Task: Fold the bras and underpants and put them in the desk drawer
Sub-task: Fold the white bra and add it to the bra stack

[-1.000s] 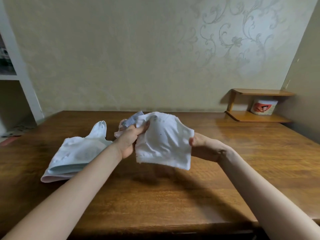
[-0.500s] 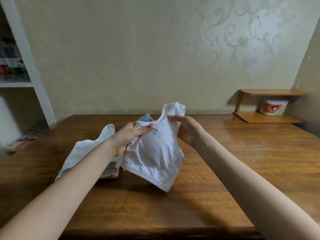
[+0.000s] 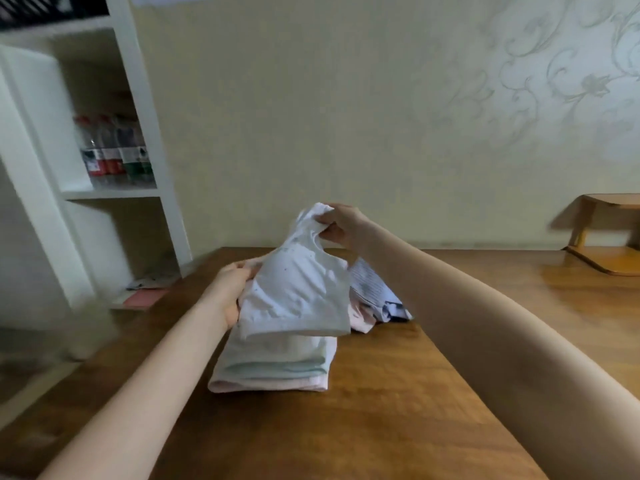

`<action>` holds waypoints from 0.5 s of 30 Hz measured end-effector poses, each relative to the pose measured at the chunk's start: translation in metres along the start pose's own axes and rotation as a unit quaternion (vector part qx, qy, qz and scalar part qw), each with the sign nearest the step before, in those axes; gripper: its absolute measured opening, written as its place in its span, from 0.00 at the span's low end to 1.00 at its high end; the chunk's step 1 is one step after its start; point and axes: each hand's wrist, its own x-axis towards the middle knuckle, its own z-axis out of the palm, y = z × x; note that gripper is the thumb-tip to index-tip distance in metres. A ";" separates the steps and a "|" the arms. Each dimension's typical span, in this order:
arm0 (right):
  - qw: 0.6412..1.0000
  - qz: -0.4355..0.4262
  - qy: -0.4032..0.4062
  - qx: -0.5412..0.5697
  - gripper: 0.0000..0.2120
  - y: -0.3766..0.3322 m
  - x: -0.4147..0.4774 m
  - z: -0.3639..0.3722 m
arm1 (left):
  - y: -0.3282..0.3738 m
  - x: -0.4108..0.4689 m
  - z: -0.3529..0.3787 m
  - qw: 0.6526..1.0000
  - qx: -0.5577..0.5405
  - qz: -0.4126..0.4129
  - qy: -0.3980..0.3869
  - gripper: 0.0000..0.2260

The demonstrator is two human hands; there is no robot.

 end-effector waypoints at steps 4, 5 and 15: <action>0.994 0.066 0.038 -0.080 0.05 0.040 0.026 0.020 | -0.022 0.020 -0.012 0.994 0.059 -0.017 0.091 0.17; 0.992 0.075 0.044 -0.097 0.07 0.050 0.027 0.021 | -0.028 0.023 -0.015 0.990 0.098 -0.014 0.102 0.16; 0.969 0.095 0.011 -0.226 0.17 0.075 0.020 0.005 | -0.025 0.030 -0.033 0.908 0.418 -0.010 0.026 0.06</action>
